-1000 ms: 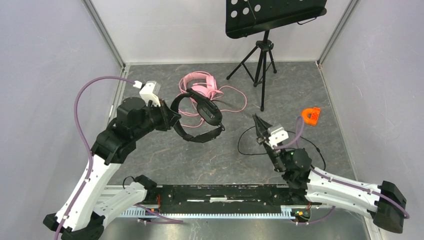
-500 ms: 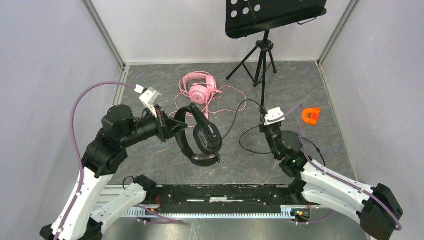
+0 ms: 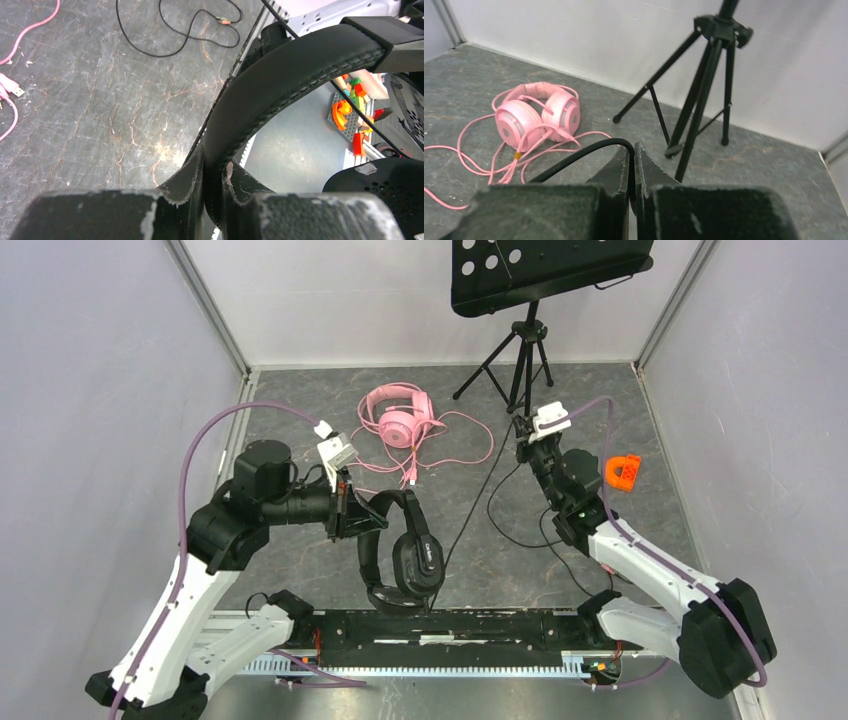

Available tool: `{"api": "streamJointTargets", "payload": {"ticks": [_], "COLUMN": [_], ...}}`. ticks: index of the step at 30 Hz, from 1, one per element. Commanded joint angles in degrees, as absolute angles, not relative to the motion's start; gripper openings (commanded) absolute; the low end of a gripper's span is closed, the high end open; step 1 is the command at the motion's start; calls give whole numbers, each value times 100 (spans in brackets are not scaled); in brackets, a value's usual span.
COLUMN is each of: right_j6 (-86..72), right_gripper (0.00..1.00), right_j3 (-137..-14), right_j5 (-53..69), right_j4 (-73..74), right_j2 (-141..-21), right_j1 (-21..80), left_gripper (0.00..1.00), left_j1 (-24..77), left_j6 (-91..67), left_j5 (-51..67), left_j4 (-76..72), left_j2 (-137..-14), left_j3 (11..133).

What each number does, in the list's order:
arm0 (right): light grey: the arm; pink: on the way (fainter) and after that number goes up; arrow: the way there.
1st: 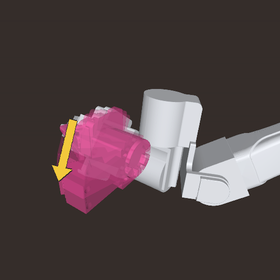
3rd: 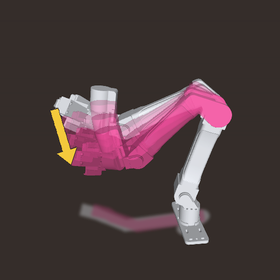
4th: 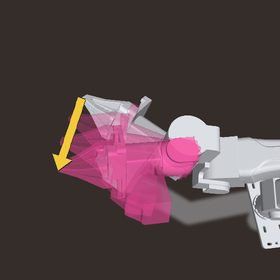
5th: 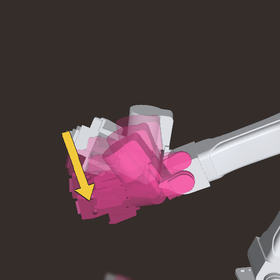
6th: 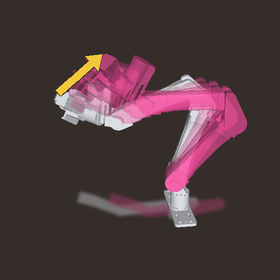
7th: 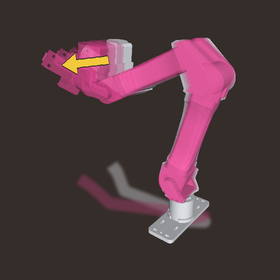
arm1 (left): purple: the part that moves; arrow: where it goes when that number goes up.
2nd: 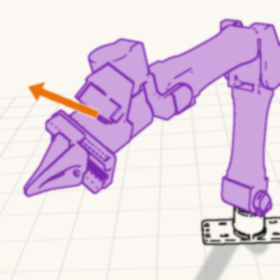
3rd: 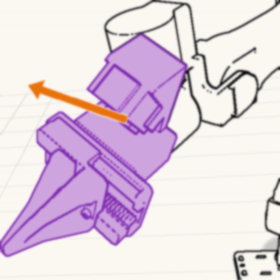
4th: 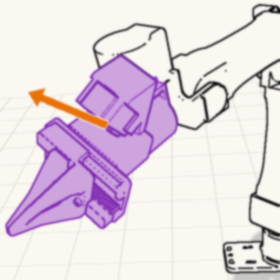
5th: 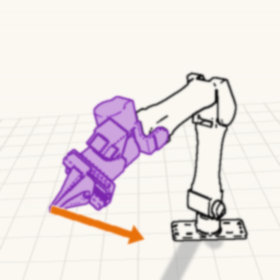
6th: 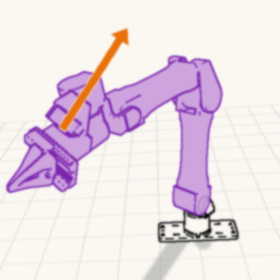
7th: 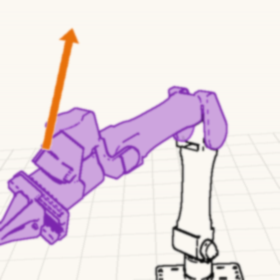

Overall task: Wrap the headphones
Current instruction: Wrap the headphones cable around the headphones.

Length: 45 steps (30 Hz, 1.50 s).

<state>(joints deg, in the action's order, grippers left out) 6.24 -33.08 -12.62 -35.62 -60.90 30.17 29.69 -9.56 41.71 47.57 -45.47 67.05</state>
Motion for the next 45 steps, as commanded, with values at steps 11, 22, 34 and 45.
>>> {"api": "streamJointTargets", "payload": {"ticks": [11,22,34,45], "right_j6": [870,698,154,-708], "right_gripper": [0,0,0,0], "right_j3": [-5676,-6799,-6762,-6255], "right_j5": [355,1991,2828,3223], "right_j4": [-2159,-809,-569,-313], "right_j2": [-7151,-7593,-7222,-7004], "right_j1": [2826,2847,3276,3919], "left_gripper": [2,2,2,2], "left_j1": [3550,3744,3740,3223], "left_j6": [-169,-910,-1621,-2851], "left_j5": [2585,-208,-1529,-1486], "left_j4": [5153,5117,4807,3899], "left_j2": [-5299,-6121,-7073,-7331], "left_j3": [6162,6293,6455,6451]}}
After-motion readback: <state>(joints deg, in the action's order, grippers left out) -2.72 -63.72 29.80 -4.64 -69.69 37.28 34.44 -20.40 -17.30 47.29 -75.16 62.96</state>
